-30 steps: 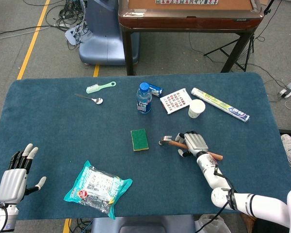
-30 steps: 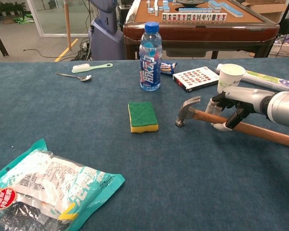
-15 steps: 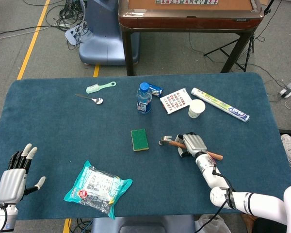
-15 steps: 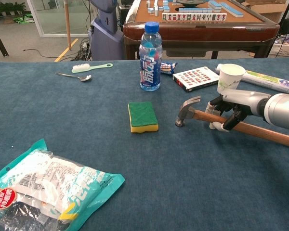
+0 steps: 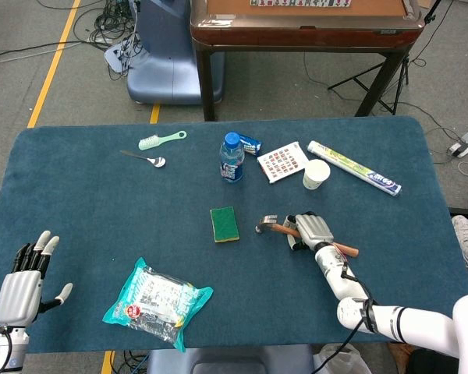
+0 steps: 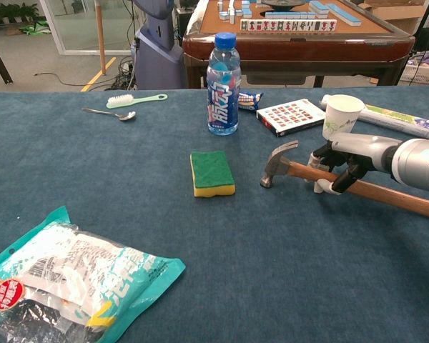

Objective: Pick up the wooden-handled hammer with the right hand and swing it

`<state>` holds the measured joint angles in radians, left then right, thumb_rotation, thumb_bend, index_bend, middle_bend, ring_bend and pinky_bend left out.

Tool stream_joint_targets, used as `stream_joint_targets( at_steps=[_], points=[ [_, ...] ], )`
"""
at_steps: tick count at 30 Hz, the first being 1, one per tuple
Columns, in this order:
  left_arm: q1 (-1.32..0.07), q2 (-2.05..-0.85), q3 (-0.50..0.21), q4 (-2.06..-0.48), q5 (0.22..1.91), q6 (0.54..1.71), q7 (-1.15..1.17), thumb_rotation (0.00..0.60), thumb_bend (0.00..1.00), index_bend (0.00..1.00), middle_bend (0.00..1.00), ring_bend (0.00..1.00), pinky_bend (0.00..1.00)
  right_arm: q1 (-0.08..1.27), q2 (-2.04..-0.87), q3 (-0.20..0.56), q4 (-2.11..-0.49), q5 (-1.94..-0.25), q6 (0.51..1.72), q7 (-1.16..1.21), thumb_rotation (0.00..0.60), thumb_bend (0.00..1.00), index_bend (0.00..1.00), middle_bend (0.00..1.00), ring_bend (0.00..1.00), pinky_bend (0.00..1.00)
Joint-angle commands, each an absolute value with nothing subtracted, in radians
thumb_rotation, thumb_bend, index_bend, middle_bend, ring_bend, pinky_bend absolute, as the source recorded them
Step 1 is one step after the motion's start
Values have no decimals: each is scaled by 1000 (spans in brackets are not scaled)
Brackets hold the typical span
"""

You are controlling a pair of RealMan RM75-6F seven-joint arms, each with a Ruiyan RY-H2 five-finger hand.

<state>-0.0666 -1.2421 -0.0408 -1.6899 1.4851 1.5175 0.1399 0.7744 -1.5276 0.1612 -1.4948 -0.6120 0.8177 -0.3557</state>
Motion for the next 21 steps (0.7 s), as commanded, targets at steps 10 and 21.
stream_joint_targets(
  at_steps=[10, 21],
  points=[
    [-66, -1241, -42, -1691, 1479, 1516, 145, 600, 228, 0, 0, 0, 0, 779, -1543, 158, -1481, -630, 816, -325, 600, 748, 457, 508, 284, 159],
    [-64, -1237, -40, -1696, 1478, 1514, 152, 600, 228, 0, 0, 0, 0, 742, -1542, 171, -1505, -743, 873, -252, 600, 952, 484, 551, 338, 186]
  ],
)
